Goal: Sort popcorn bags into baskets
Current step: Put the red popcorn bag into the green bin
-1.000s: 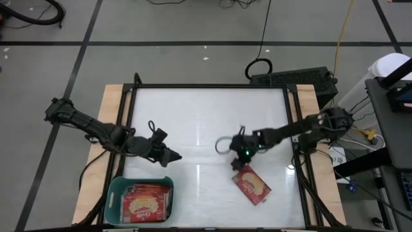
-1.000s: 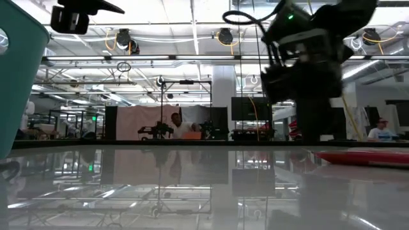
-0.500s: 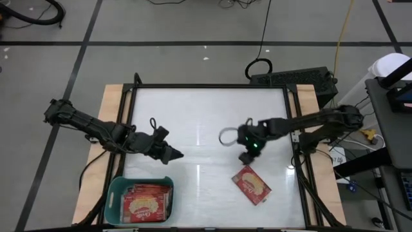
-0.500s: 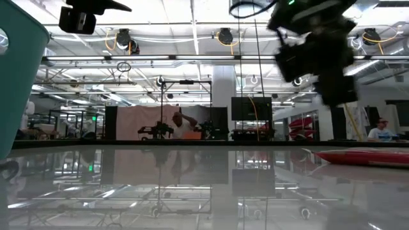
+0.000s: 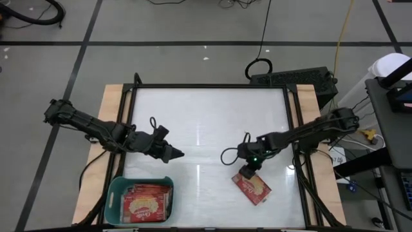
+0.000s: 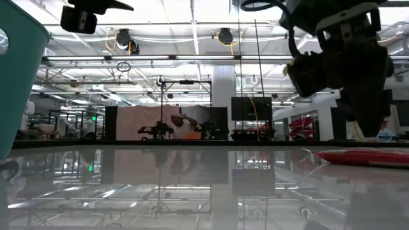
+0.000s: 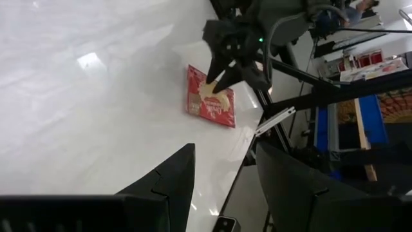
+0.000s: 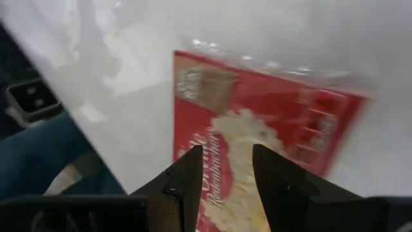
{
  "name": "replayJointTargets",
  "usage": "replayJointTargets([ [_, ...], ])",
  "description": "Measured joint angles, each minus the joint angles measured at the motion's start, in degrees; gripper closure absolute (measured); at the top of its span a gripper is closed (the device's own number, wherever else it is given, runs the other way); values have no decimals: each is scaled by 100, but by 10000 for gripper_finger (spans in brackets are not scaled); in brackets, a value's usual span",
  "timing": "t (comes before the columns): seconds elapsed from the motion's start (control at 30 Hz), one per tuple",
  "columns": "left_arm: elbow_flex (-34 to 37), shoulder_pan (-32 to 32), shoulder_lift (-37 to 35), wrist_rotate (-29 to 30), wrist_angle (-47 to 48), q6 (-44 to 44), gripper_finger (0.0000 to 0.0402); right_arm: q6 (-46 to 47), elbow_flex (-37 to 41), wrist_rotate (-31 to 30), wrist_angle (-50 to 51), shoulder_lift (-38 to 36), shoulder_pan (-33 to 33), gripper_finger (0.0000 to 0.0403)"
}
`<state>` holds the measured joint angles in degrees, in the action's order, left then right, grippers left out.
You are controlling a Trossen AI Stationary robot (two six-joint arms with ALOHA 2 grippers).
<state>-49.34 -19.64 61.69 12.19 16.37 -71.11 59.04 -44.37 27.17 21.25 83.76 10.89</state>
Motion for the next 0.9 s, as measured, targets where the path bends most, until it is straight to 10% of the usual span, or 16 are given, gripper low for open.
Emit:
replayJointTargets([
  [0.43, 0, -225, 0, 35, 52, -254, 234, -504, 104, 240, -2112, 1075, -1016, 273],
  [0.63, 0, -238, 0, 36, -25, -353, 234, -218, 100, 508, -563, 127, -745, 273],
  [0.9, 0, -273, 0, 90, 14, -138, 234, 109, 448, -894, 869, -704, 186, 273],
])
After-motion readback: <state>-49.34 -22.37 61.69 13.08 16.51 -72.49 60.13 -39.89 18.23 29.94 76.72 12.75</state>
